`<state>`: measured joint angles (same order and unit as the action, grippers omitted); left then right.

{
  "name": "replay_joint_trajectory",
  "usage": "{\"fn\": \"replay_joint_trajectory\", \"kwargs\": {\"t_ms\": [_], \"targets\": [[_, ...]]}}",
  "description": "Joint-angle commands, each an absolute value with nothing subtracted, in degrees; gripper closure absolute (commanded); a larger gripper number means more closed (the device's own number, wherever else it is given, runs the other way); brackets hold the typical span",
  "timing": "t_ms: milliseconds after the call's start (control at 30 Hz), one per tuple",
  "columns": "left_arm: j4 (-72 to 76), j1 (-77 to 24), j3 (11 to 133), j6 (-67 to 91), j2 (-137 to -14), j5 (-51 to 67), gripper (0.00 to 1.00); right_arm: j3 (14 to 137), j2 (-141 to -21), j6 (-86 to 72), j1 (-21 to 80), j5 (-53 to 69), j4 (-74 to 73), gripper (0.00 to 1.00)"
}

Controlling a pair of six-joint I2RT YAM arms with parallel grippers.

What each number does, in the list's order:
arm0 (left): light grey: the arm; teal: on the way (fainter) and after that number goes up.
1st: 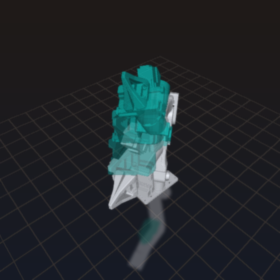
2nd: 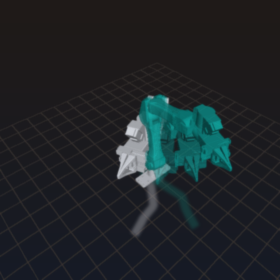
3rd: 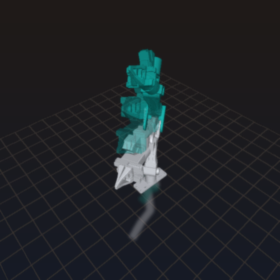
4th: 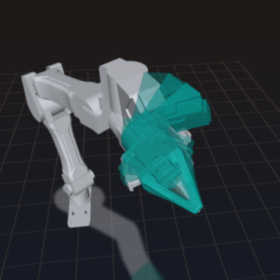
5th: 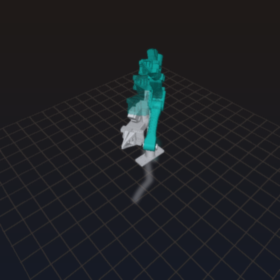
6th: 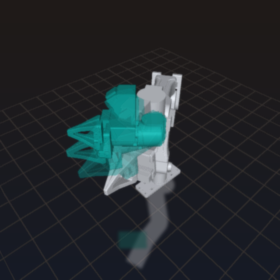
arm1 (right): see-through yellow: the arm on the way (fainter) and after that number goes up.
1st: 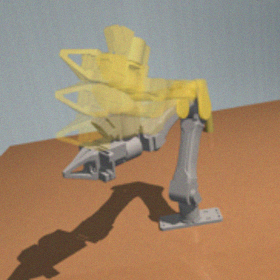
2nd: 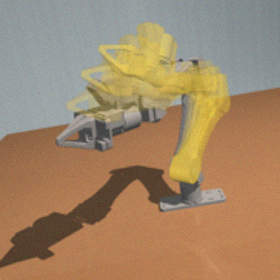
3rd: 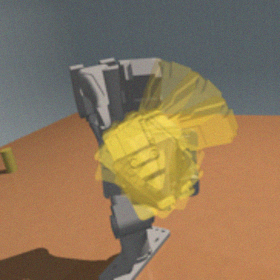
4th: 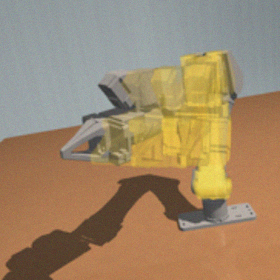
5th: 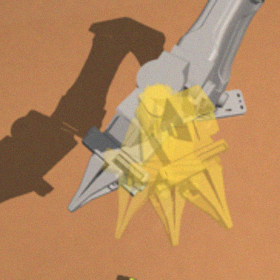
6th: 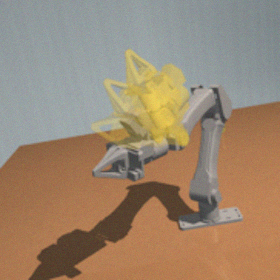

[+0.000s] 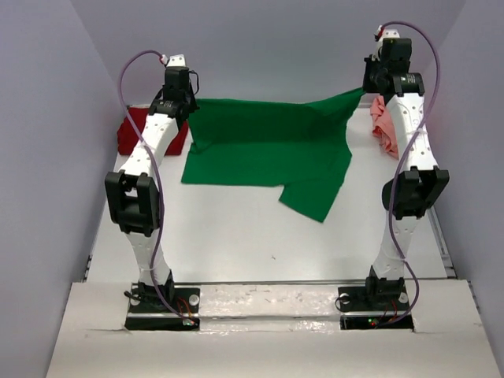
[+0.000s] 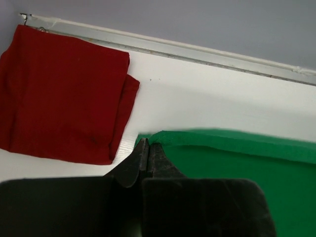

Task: Fold and stack the t-shirts
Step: Flatten the tshirt out

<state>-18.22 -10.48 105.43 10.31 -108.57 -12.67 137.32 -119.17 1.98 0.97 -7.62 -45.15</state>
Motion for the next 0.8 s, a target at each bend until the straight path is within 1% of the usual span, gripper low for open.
{"fn": "replay_joint_trajectory", "kwargs": {"t_ms": [0,233,300,367,433,533,600,633,667,733,767], "targets": [[-11.60,-10.02,109.51,8.00,-113.37,-10.55,1.00,135.88,-122.78,5.44,-0.62,-4.84,-37.00,1.00],[-9.93,-10.02,110.47,9.49,-119.00,-8.79,1.00,128.85,-124.89,5.71,-0.62,-3.87,-32.00,1.00],[-9.41,-10.37,110.22,10.37,-117.96,-7.91,1.00,127.80,-124.19,5.45,-0.62,-3.26,-31.64,1.00],[-9.14,-12.21,109.16,10.11,-114.80,-9.84,1.00,127.18,-121.91,5.80,-0.09,-4.21,-31.73,1.00],[-10.53,-14.23,110.64,8.36,-112.34,-11.86,1.00,126.83,-119.02,6.24,1.30,-4.39,-32.34,1.00],[-13.70,-20.02,113.19,5.29,-103.23,-16.94,1.00,127.52,-110.06,7.38,4.73,-7.46,-33.48,1.00],[-15.20,-23.27,114.34,4.66,-98.81,-18.44,1.00,129.02,-105.40,7.30,6.23,-8.78,-35.32,1.00],[-17.29,-26.25,115.13,4.75,-96.53,-18.72,1.00,129.81,-100.77,7.12,6.94,-9.14,-36.46,1.00],[-18.10,-27.93,115.14,4.92,-91.72,-19.24,1.00,130.51,-98.29,6.86,8.77,-10.88,-38.74,1.00],[-18.46,-31.97,113.56,4.75,-86.08,-22.05,1.00,128.94,-92.67,6.68,10.71,-12.74,-39.37,1.00],[-18.46,-35.65,110.77,4.83,-80.30,-22.15,1.00,127.54,-86.89,5.90,12.20,-12.92,-40.51,1.00]]}}
